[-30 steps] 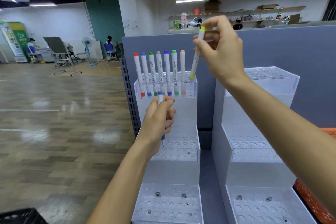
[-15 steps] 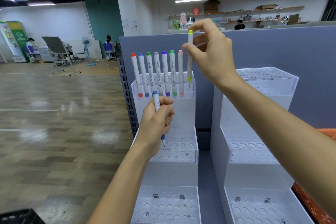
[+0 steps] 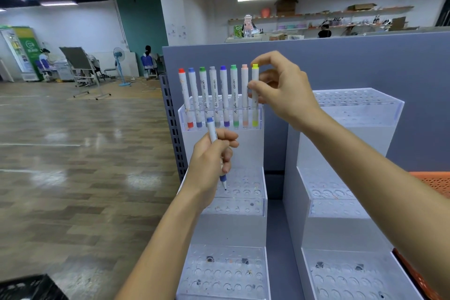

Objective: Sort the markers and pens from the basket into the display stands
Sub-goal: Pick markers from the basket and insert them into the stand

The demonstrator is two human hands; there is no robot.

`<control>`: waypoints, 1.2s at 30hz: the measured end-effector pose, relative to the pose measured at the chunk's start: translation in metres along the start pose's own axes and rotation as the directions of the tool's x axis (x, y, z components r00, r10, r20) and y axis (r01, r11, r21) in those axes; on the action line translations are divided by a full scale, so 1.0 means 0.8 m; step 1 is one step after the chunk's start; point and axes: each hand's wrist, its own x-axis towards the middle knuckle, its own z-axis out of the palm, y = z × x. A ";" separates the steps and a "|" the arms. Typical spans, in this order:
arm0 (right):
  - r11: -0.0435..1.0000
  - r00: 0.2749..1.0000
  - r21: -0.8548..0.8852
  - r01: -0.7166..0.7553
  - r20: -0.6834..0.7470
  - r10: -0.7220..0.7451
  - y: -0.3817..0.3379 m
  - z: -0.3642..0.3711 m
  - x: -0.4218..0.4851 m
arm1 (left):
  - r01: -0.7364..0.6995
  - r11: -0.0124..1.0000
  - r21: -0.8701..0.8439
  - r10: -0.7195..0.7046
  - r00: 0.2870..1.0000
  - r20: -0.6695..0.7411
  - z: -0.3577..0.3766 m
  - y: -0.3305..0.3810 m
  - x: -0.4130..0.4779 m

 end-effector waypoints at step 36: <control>0.974 0.975 -0.033 0.223 0.012 -0.222 -0.016 0.130 -0.056 | -0.317 0.217 0.923 0.574 0.806 0.142 -0.103 -0.065 -0.083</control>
